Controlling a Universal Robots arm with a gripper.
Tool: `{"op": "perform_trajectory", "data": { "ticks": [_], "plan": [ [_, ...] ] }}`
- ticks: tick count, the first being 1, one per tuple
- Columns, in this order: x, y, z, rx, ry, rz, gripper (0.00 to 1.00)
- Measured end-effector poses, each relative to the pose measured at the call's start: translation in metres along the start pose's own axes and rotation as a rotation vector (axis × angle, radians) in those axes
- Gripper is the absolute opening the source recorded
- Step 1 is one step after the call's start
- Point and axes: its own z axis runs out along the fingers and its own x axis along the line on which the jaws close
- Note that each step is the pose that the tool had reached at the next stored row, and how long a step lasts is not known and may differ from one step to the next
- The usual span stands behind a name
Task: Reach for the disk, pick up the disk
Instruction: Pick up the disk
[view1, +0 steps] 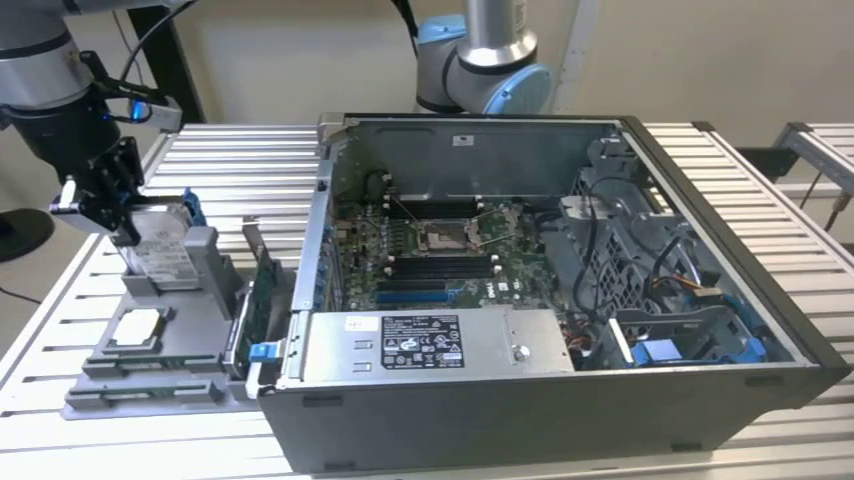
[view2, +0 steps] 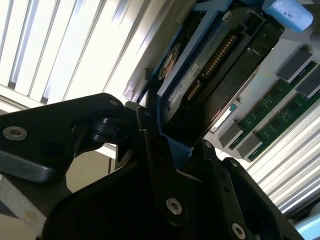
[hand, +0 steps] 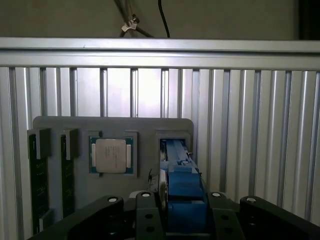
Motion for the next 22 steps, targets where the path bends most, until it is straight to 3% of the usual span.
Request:
{"op": "perform_trajectory", "data": {
  "ticks": [10,22],
  "plan": [
    [-0.0001,0.0,-0.0005,-0.0002,0.0,0.0,0.0],
    [-0.0002,-0.0001,-0.0103,-0.0013,0.0023,0.001,0.0]
  ]
}}
